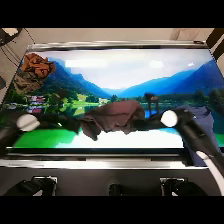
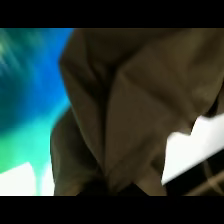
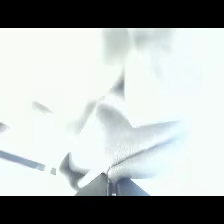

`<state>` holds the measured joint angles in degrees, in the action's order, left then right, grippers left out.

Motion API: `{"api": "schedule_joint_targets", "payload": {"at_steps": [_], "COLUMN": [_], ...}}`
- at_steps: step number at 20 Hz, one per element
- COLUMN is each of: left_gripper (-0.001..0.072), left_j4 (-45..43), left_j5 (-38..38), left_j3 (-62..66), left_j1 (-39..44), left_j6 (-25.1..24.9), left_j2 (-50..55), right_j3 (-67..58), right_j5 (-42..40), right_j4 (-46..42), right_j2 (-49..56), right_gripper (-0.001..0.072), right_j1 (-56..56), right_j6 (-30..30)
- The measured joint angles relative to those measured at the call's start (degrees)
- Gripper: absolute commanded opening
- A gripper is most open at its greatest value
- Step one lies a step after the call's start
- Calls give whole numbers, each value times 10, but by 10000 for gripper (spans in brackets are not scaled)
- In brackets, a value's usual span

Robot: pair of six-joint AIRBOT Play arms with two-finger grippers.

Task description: Fold the shirts.

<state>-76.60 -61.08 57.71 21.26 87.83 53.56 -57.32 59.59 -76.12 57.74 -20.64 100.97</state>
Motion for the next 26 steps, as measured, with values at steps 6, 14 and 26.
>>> {"api": "schedule_joint_targets", "payload": {"at_steps": [6, 14, 26], "left_gripper": [29, 30, 30], "left_j4": [-147, -178, -123], "left_j5": [-4, -58, -215], "left_j3": [432, 584, 134], "left_j1": [-68, -89, -93], "left_j6": [15, 21, 5], "left_j2": [-55, -75, -20], "right_j3": [-315, -454, -185], "right_j5": [-82, -13, 79], "right_j4": [-291, -388, -355], "right_j2": [-175, -223, -82], "right_gripper": [48, 48, 49], "right_j1": [-2, -2, 30], "right_j6": [40, 66, 111]}}
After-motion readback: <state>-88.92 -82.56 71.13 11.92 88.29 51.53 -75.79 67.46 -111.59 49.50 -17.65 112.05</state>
